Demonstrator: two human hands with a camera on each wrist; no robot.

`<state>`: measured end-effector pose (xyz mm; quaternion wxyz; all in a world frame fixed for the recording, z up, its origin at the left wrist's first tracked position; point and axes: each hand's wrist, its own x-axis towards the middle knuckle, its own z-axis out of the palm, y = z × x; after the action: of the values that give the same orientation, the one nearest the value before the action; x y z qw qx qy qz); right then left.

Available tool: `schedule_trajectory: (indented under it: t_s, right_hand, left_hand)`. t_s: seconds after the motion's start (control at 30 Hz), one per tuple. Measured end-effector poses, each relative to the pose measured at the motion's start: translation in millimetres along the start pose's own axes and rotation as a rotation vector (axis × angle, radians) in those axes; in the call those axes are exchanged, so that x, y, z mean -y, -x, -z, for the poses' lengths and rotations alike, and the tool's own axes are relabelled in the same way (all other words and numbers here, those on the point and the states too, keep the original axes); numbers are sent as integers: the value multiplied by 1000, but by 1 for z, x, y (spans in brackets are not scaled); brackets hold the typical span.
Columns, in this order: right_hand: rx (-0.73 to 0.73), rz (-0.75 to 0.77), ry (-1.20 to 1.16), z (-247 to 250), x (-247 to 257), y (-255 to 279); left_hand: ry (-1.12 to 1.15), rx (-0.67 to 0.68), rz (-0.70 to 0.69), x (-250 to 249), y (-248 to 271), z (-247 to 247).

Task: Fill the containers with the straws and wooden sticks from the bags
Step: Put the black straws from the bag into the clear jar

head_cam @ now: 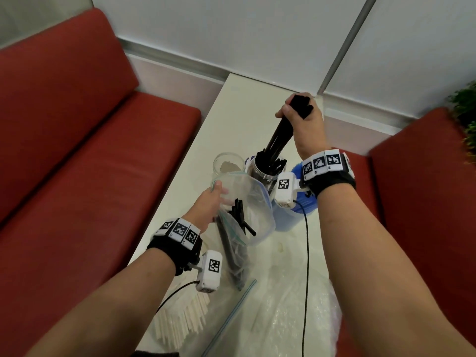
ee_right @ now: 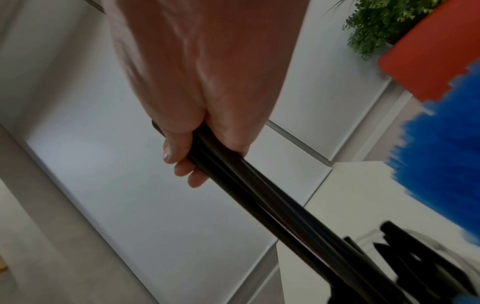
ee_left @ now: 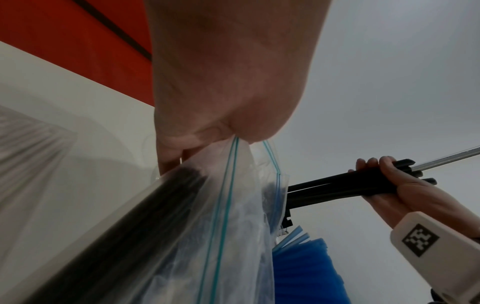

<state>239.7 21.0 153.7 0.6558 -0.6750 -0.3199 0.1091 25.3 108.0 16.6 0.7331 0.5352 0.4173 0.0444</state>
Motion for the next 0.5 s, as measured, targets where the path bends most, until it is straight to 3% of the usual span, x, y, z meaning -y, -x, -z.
schedule_trajectory:
  t_s: [0.2, 0.33, 0.5]
  right_hand:
    - [53, -6, 12, 6, -1, -8]
    - [118, -101, 69, -1, -18, 7]
    - [47, -107, 59, 1, -17, 9]
  left_hand:
    - [-1, -1, -4, -3, -3, -1]
    - [-16, -2, 0, -4, -3, -2]
    - [-34, 6, -3, -5, -1, -4]
